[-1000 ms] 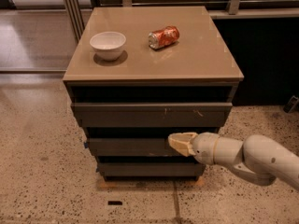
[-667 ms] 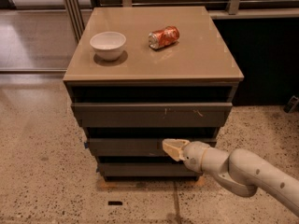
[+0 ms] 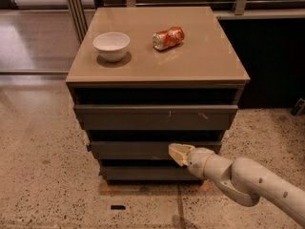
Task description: Open middle drawer
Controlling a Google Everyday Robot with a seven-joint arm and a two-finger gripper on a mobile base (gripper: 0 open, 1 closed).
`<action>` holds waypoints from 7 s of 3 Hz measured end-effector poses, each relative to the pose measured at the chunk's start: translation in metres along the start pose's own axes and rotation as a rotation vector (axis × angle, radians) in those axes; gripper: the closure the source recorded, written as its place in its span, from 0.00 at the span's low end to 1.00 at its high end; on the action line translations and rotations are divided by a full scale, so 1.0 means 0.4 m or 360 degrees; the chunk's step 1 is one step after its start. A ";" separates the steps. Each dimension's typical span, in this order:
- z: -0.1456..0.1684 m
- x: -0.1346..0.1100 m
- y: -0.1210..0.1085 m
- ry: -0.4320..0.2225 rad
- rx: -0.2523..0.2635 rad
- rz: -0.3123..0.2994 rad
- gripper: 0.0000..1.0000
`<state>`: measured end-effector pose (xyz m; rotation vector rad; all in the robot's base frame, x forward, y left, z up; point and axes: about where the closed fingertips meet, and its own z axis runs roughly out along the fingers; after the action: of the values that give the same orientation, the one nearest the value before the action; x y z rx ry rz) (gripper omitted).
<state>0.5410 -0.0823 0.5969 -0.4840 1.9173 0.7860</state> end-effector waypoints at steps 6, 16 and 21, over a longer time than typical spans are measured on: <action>0.142 0.132 -0.175 0.0000 0.0333 0.0090 1.00; 0.276 0.155 -0.384 0.0110 0.0600 0.0233 1.00; 0.308 0.223 -0.207 0.0605 0.0352 0.0386 1.00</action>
Offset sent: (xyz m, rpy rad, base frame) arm 0.0540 -0.0269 -0.0826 0.0150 0.0682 -0.2798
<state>0.6311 -0.0549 0.4517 -0.2803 2.4190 0.6553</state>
